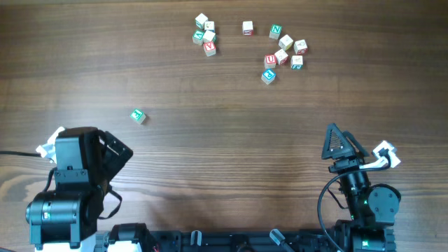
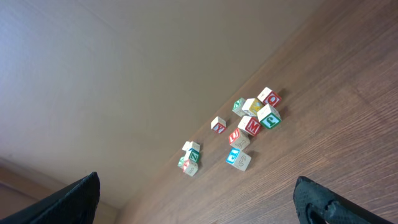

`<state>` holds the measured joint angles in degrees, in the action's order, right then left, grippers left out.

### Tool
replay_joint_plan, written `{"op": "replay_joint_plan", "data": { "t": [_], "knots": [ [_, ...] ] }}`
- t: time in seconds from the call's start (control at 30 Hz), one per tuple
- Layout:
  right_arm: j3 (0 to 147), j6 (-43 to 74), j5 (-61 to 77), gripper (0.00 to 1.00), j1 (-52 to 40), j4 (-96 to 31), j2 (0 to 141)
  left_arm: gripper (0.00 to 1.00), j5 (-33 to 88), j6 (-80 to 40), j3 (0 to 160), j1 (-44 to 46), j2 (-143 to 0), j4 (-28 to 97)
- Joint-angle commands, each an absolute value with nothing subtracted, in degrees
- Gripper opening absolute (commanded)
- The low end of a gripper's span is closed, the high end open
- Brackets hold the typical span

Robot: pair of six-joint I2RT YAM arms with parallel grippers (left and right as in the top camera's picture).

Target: Form a circle

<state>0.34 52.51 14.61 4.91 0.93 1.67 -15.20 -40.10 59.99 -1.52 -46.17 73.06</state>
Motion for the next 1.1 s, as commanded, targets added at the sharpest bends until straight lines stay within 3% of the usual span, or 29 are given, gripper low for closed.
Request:
{"op": "replay_joint_plan", "data": {
  "t": [0.0, 0.1, 0.2, 0.3, 0.33, 0.47, 0.53, 0.57, 0.77, 0.9, 1.07],
  "knots": [
    [0.3, 53.0, 15.5, 1.0, 4.7, 1.2, 2.0, 1.0, -14.6, -39.4, 60.5, -1.8, -45.8, 73.6],
    [0.3, 53.2, 14.6, 1.0, 4.7, 1.3, 2.0, 1.0, -9.3, -36.7, 60.5, -1.8, -45.8, 70.1],
    [0.3, 62.7, 5.3, 1.0, 4.7, 0.4, 2.1, 1.0, -7.1, -33.2, 60.5, -1.8, -46.6, 64.9],
    [0.3, 78.9, 6.7, 1.0, 4.7, 0.4, 2.1, 1.0, -7.1, -33.2, 60.5, -1.8, -47.4, 61.4],
    [0.3, 90.5, 5.7, 1.0, 4.7, 0.3, 2.1, 1.0, -7.1, -33.2, 60.5, -1.8, -47.4, 60.1],
    [0.3, 106.4, 5.2, 1.0, 4.7, 0.4, 2.1, 1.0, -7.1, -33.2, 60.5, -1.8, -47.4, 59.8],
    [0.3, 93.7, 7.4, 1.0, 4.7, 1.5, 2.1, 1.0, -7.1, -33.2, 60.5, -1.8, -47.4, 59.8],
    [0.3, 81.9, 8.5, 1.0, 4.7, 3.6, 2.1, 1.0, -7.1, -33.2, 60.5, -1.8, -47.4, 59.8],
    [8.0, 62.0, 13.0, 0.99, 4.7, 5.0, 7.8, 1.0, -7.1, -33.2, 60.5, -1.8, -47.4, 59.3],
    [21.2, 50.8, 18.8, 1.0, 4.7, 0.6, 25.8, 1.0, -7.1, -33.2, 60.5, -1.8, -47.4, 59.4],
    [40.2, 41.4, 26.5, 1.0, 4.7, -14.4, 50.5, 1.0, -7.1, -33.2, 60.5, -1.8, -47.4, 61.4]
  ]
}}
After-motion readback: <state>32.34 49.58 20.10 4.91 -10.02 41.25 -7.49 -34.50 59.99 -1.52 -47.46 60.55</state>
